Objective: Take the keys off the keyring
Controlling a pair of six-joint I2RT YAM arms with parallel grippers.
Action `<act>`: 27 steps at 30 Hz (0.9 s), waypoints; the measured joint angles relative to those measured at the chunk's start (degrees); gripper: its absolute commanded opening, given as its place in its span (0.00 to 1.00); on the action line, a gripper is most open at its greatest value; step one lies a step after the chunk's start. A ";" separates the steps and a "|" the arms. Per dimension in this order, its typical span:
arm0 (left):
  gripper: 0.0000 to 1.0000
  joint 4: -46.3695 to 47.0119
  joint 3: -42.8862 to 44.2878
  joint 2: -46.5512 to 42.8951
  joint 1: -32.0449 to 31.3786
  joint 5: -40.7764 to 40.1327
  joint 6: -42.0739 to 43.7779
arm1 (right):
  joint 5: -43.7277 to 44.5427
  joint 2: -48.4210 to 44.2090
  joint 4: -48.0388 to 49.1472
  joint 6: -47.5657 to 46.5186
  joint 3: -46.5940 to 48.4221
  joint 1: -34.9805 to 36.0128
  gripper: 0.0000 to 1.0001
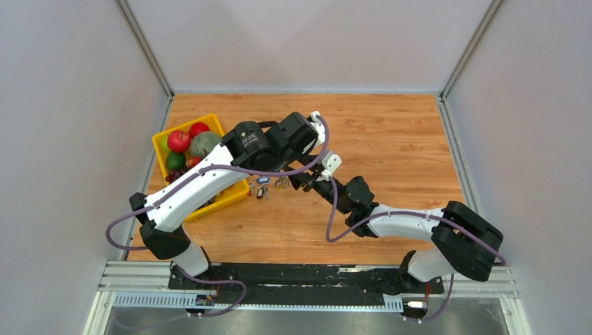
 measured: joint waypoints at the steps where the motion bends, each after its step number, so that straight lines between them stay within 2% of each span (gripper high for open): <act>1: 0.00 -0.17 0.00 0.15 0.00 0.11 -0.09 | 0.02 0.07 0.20 -0.04 0.00 0.00 0.48; 9: 0.00 -0.70 0.04 0.68 0.00 0.55 -0.44 | 1.33 0.11 0.76 -0.98 0.35 0.26 0.41; 13: 0.00 -0.72 0.17 0.66 0.00 0.72 -0.50 | 2.64 0.11 0.74 -1.40 0.37 0.26 0.41; 15: 0.00 -0.76 0.26 0.66 0.00 0.72 -0.52 | 3.32 0.11 0.76 -1.55 0.37 0.26 0.43; 22: 0.00 -0.94 0.57 0.68 0.00 0.72 -0.52 | 2.38 -0.42 0.13 -1.66 0.37 0.26 0.59; 27: 0.00 -0.94 0.59 0.68 0.00 0.70 -0.52 | -0.22 -1.62 -0.85 -1.18 0.37 0.33 0.61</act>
